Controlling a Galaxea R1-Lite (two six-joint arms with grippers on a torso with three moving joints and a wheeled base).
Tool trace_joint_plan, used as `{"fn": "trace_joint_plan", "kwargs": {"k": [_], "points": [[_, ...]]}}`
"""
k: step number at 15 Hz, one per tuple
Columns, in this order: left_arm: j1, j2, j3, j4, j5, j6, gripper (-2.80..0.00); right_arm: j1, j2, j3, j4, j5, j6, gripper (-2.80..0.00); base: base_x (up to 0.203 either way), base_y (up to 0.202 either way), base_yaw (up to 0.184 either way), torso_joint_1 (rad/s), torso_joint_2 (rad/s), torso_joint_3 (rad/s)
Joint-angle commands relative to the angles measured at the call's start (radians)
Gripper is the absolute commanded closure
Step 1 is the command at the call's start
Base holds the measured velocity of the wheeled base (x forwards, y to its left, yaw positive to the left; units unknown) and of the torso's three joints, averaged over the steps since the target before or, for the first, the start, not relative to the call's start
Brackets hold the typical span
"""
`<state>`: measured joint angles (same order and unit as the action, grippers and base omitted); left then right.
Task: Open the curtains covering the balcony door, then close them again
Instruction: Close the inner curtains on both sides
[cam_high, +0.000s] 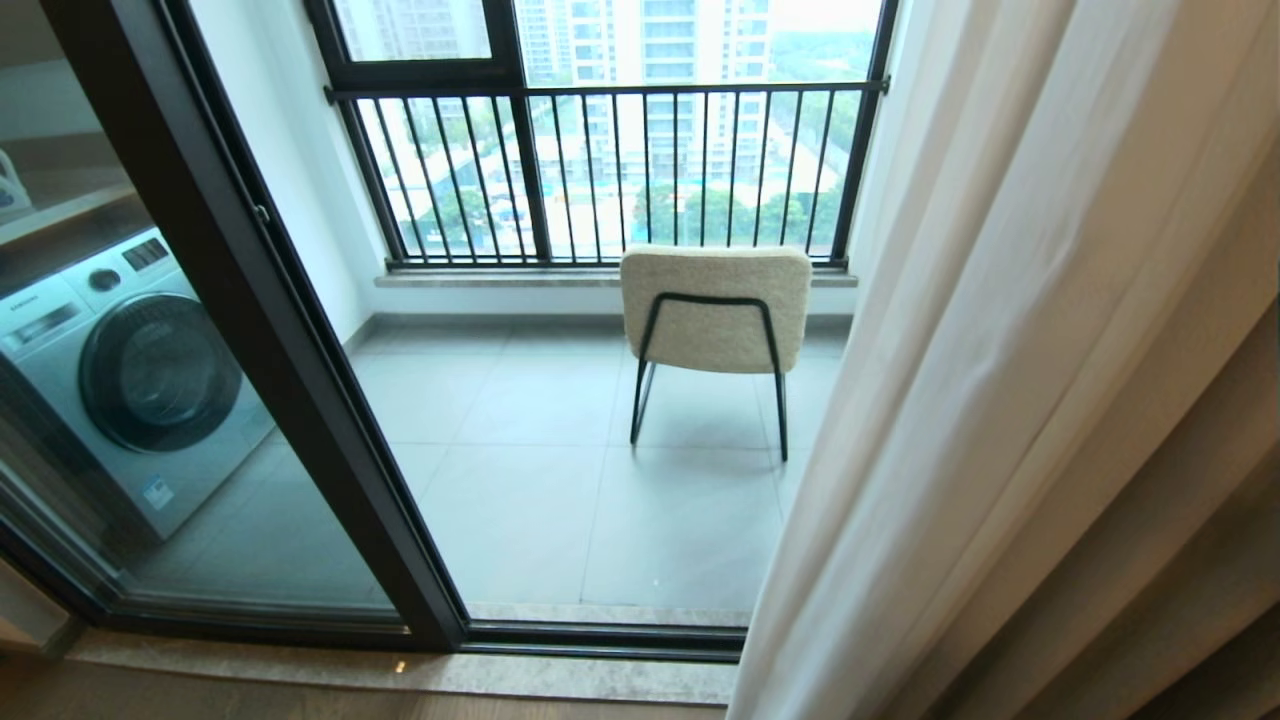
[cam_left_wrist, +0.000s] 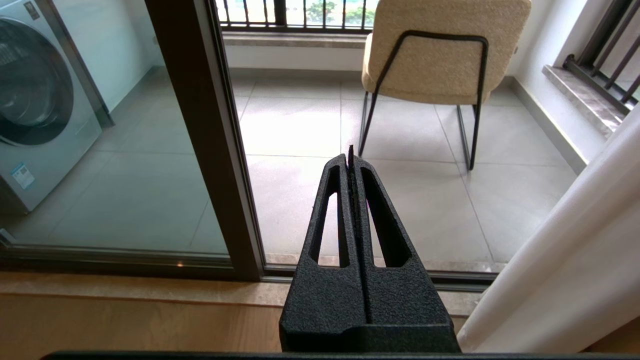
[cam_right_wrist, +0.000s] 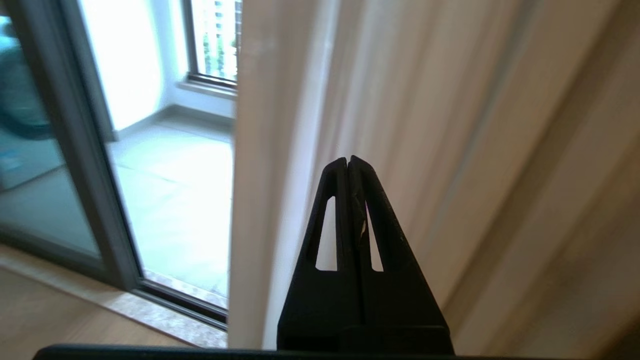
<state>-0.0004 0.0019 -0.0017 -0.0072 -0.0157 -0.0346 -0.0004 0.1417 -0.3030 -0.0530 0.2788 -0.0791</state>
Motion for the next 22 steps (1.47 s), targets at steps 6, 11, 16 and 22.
{"fn": "trace_joint_plan", "kwargs": {"k": [6, 11, 16, 22], "points": [[0.000, 0.000, 0.000, 0.000, -0.001, -0.001, 0.00, -0.001, 0.407, -0.237, -0.009, 0.371, -0.036, 0.00, 0.000, 0.000, 0.000, 0.000, 0.00, 0.000], [0.000, 0.000, 0.000, 0.000, -0.001, -0.001, 0.00, 0.036, 0.663, -0.284, -0.085, 0.449, -0.040, 0.00, 0.000, 0.000, 0.000, 0.000, 0.00, 0.000], [0.000, 0.000, 0.000, 0.000, 0.000, -0.001, 0.00, 0.152, 0.722, -0.295, -0.102, 0.445, -0.027, -2.80, 0.000, 0.000, 0.000, 0.000, 0.00, 0.000], [0.000, 0.000, 0.000, 0.000, -0.001, -0.001, 0.00, 0.152, 0.728, -0.283, -0.089, 0.403, -0.017, -2.80, 0.000, 0.000, 0.000, 0.000, 0.00, 0.000]]}}
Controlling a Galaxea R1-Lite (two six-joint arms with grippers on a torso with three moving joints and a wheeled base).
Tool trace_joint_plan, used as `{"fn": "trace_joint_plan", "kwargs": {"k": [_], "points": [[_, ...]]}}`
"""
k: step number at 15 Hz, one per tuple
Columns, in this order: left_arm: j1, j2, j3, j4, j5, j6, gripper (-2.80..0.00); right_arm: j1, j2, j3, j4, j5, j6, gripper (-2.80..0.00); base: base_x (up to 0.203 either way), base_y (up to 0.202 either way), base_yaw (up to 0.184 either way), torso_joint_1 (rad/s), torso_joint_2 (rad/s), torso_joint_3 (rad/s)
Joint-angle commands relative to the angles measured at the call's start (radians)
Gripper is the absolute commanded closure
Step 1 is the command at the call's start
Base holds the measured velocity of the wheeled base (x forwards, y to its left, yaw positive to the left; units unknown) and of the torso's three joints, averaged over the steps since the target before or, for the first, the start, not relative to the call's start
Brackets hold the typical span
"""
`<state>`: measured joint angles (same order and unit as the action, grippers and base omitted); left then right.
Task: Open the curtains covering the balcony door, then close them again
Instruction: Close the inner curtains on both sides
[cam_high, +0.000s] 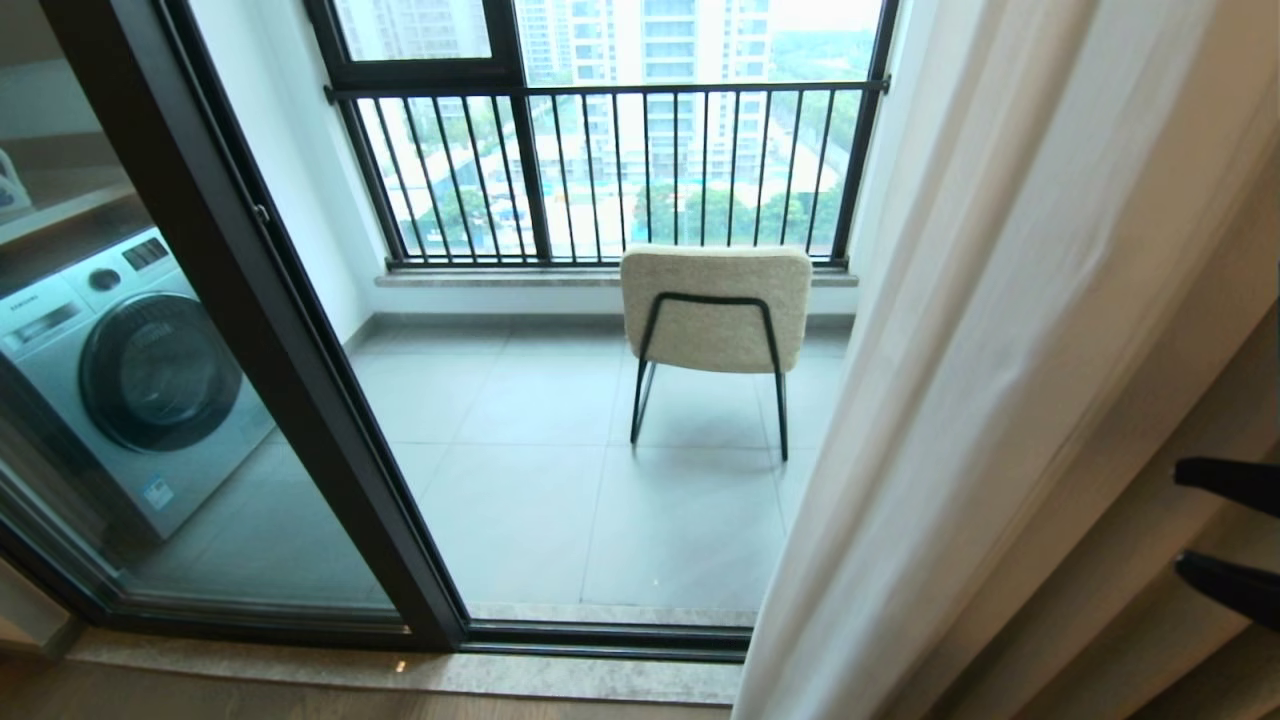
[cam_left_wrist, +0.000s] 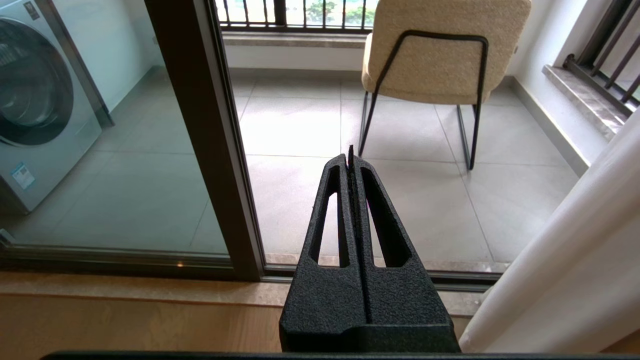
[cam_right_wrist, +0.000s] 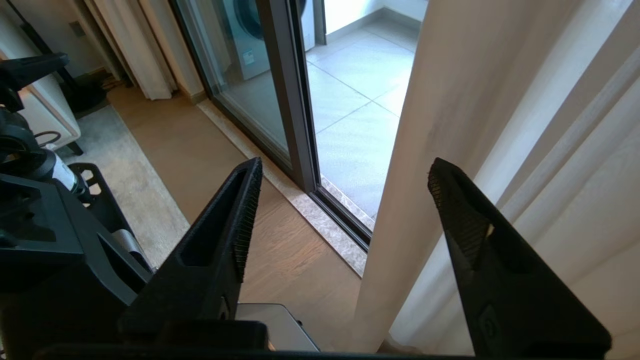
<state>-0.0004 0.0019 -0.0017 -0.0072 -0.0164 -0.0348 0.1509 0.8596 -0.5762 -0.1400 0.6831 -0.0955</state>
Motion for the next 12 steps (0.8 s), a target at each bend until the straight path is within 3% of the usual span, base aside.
{"fn": "trace_joint_plan", "kwargs": {"k": [1, 12], "points": [[0.000, 0.000, 0.000, 0.000, 0.000, 0.000, 0.00, 0.001, 0.022, -0.027, -0.001, -0.003, -0.001, -2.80, 0.000, 0.000, 0.000, 0.000, 0.00, 0.000], [-0.001, 0.000, 0.000, 0.000, 0.001, 0.000, 0.00, 0.033, 0.149, -0.149, -0.069, -0.008, 0.002, -2.80, 0.000, 0.000, 0.000, 0.000, 0.00, 0.000]]}}
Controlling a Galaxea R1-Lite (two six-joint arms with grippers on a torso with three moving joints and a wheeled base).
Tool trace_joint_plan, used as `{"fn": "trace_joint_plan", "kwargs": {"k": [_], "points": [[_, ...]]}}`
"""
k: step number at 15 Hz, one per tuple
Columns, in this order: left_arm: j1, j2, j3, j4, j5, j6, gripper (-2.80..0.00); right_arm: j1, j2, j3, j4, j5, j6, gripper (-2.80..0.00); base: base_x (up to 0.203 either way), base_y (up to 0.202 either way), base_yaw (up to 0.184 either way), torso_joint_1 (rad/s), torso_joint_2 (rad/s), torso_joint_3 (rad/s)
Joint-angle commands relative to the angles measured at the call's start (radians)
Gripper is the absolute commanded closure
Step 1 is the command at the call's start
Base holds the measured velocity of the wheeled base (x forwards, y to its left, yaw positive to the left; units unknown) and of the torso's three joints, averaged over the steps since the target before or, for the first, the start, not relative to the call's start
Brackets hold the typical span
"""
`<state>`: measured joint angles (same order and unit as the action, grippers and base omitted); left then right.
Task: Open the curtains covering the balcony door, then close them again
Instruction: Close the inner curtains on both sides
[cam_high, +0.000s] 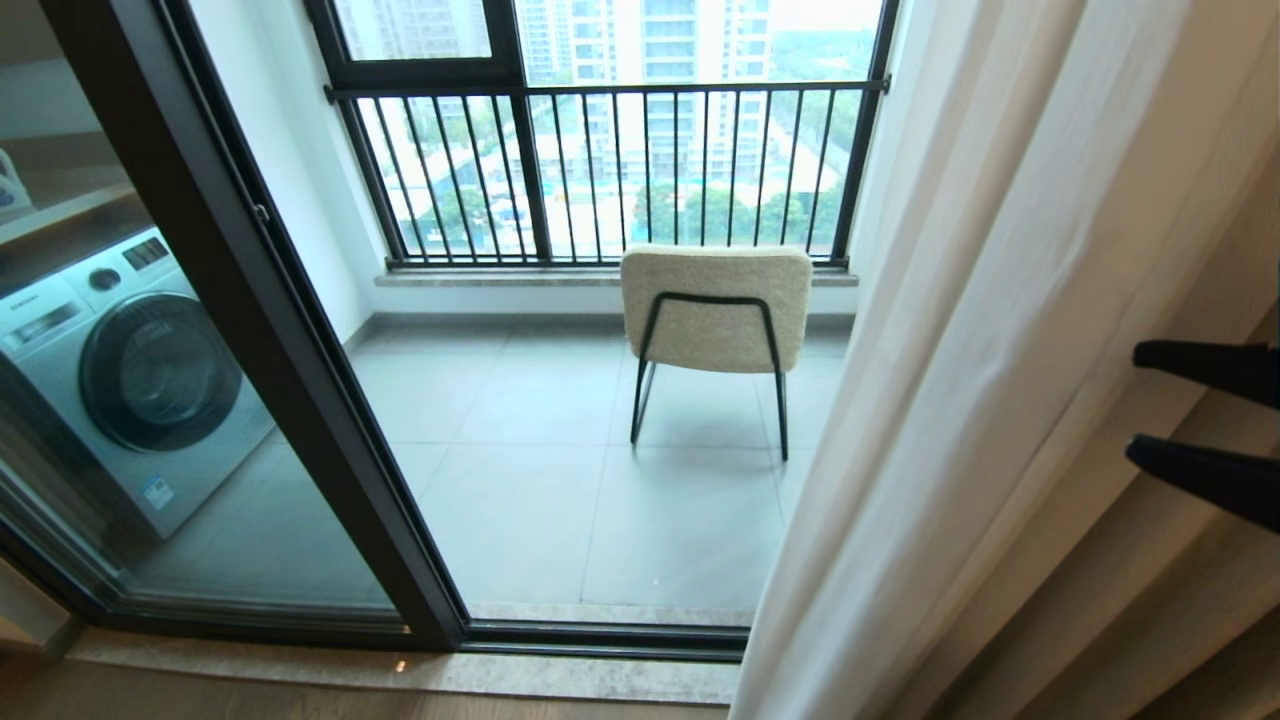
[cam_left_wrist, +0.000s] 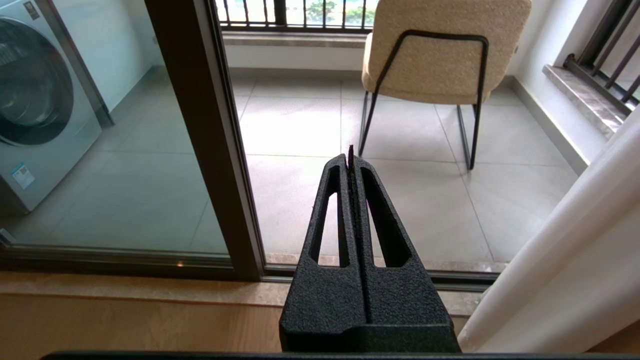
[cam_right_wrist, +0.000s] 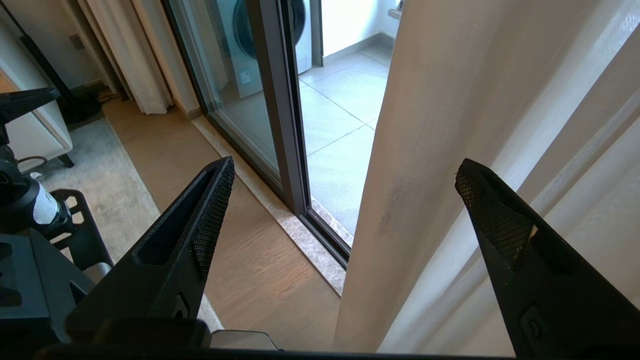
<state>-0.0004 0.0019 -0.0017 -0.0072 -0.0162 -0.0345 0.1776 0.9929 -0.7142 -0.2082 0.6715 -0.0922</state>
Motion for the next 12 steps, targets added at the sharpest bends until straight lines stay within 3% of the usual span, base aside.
{"fn": "trace_joint_plan", "kwargs": {"k": [1, 6, 12], "points": [[0.000, 0.000, 0.000, 0.000, 0.001, -0.001, 0.00, 0.010, 0.020, -0.015, -0.002, -0.003, 0.002, -2.80, 0.000, 0.000, 0.000, 0.000, 0.00, 0.000], [0.000, 0.000, 0.000, 0.000, -0.001, -0.001, 0.00, 0.054, 0.025, -0.094, -0.045, -0.006, 0.157, -2.80, 0.000, 0.000, 0.000, 0.000, 0.00, 0.000], [0.000, 0.000, 0.000, 0.000, -0.001, -0.001, 0.00, 0.055, 0.123, -0.095, -0.144, -0.007, 0.161, -2.80, 0.000, 0.000, 0.000, 0.000, 0.00, 0.000]]}}
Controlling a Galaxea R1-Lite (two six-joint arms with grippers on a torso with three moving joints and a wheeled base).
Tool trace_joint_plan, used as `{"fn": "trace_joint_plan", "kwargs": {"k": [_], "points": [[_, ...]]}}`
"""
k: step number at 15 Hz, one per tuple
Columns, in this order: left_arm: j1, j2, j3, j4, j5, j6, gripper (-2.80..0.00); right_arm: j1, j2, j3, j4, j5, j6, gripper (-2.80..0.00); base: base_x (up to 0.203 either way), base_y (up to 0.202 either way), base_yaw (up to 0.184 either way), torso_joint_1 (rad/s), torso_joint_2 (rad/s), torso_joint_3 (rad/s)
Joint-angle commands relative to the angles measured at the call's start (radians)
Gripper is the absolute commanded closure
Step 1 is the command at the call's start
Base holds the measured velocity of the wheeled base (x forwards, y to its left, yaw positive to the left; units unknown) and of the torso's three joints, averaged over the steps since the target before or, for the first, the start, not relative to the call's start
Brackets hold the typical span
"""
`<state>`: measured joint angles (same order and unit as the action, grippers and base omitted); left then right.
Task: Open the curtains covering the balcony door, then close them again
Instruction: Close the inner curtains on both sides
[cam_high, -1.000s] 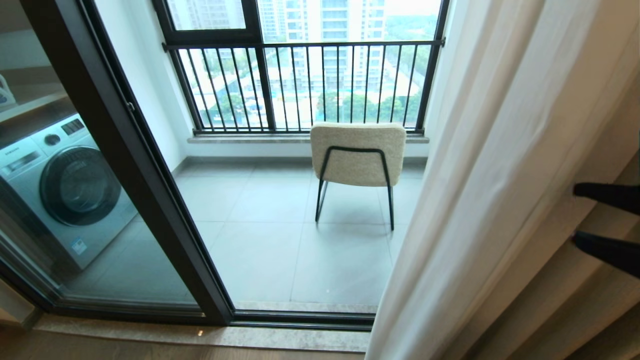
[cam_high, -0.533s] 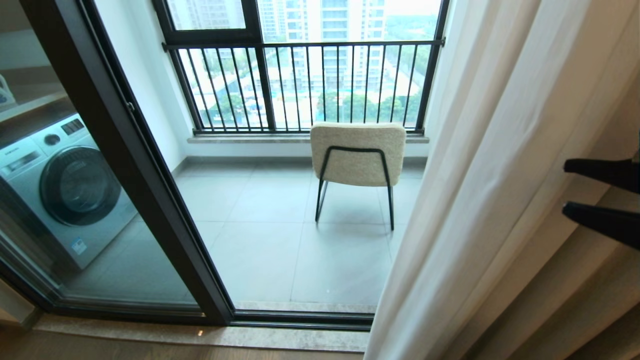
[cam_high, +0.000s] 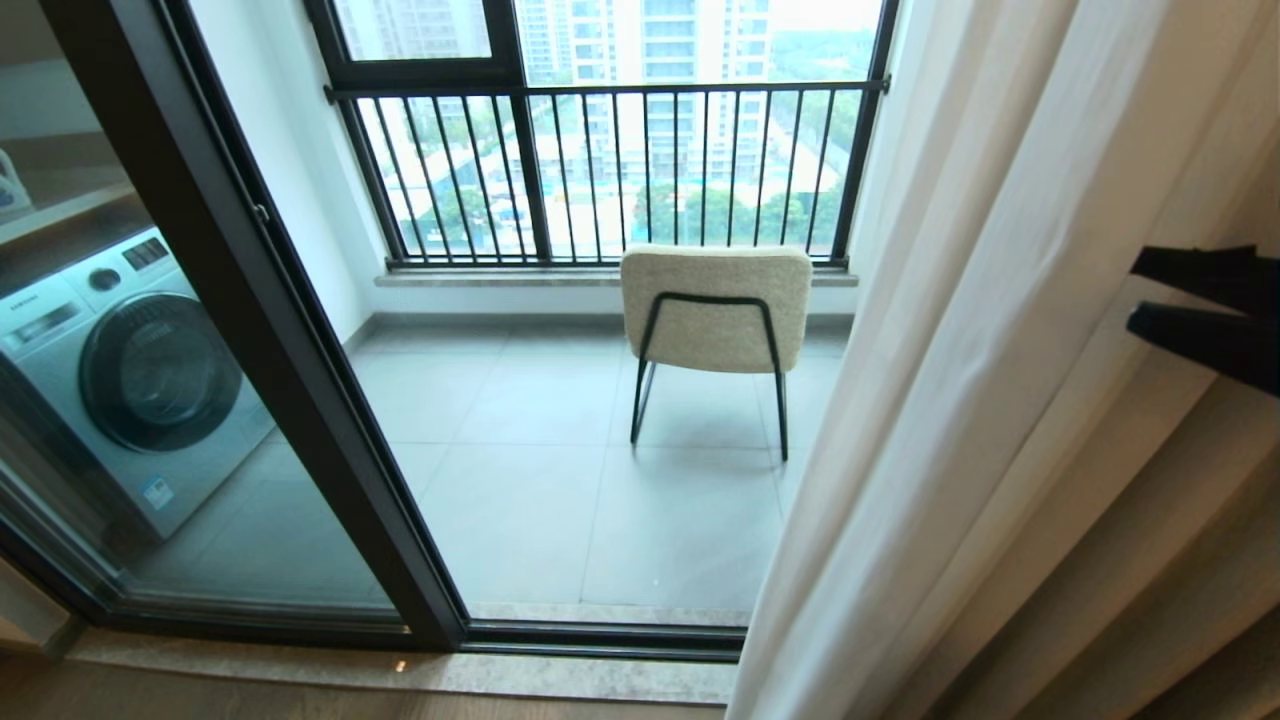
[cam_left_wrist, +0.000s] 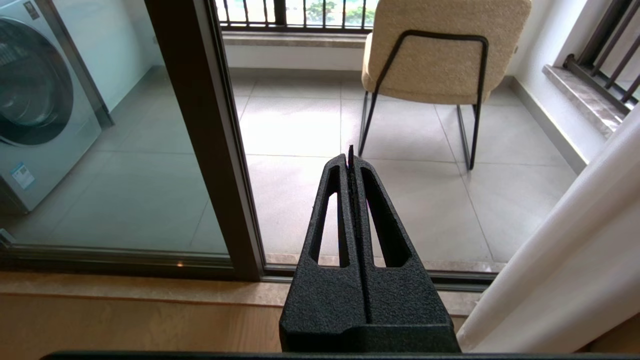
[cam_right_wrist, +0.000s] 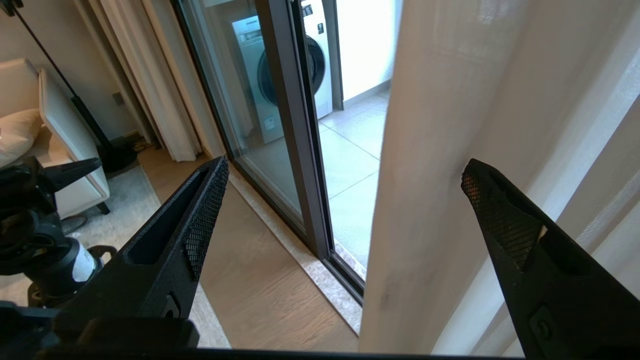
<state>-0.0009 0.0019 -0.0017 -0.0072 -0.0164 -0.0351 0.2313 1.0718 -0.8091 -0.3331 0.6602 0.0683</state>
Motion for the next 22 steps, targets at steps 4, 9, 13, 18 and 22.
{"fn": "trace_joint_plan", "kwargs": {"k": [4, 9, 13, 18, 22], "points": [[0.001, 0.000, 0.000, 0.000, 0.000, 0.000, 0.00, 0.020, 0.136, -0.008, -0.136, 0.004, 0.001, -2.80, 0.000, 0.000, 0.000, 0.000, 0.00, 0.000], [0.001, 0.000, 0.000, 0.000, 0.001, 0.000, 0.00, 0.037, 0.255, -0.036, -0.285, -0.002, 0.000, -2.80, 0.000, 0.000, 0.000, 0.000, 0.00, 0.000], [0.000, 0.000, 0.000, 0.000, 0.000, 0.000, 0.00, 0.037, 0.296, -0.043, -0.353, -0.121, -0.001, -2.80, 0.000, 0.000, 0.000, 0.000, 0.00, 0.000], [0.001, 0.000, 0.000, 0.000, 0.000, 0.000, 0.00, 0.039, 0.326, -0.045, -0.421, -0.309, -0.010, -2.80, 0.000, 0.000, 0.000, 0.000, 0.00, 0.000], [0.001, 0.000, 0.000, 0.000, 0.000, 0.000, 0.00, 0.039, 0.372, -0.045, -0.483, -0.398, -0.011, -2.80, 0.000, 0.000, 0.000, 0.000, 0.00, 0.000]]}}
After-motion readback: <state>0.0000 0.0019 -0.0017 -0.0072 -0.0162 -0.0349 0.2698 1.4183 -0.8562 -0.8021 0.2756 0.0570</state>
